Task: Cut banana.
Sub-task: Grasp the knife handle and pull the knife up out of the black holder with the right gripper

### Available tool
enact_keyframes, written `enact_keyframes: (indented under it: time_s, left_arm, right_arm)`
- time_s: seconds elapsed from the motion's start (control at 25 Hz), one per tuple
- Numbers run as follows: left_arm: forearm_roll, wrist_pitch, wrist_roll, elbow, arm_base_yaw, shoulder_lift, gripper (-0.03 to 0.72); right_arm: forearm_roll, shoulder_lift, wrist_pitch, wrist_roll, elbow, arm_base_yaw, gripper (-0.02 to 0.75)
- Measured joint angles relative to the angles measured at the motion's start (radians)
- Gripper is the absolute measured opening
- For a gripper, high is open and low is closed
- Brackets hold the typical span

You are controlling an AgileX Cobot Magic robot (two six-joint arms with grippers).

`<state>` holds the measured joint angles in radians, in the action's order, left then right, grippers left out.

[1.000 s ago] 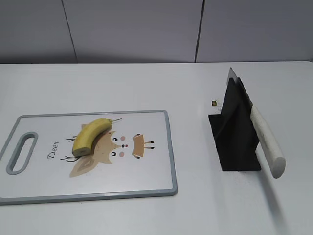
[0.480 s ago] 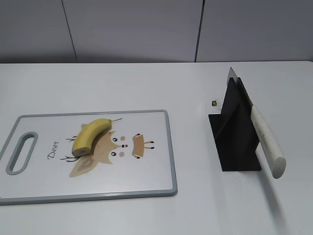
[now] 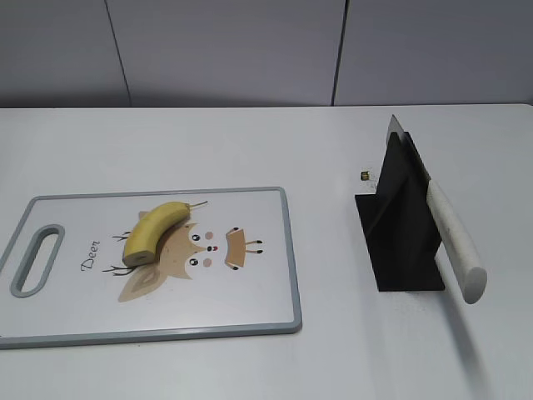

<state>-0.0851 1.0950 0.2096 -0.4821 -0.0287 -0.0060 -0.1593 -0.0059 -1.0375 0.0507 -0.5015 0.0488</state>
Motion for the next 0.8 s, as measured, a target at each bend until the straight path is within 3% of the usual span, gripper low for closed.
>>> enact_keyframes:
  time_s: [0.8]
  left_arm:
    - [0.000, 0.000, 0.000, 0.000, 0.000, 0.000, 0.584]
  right_arm:
    - [-0.071, 0.000, 0.008, 0.000, 0.000, 0.000, 0.592]
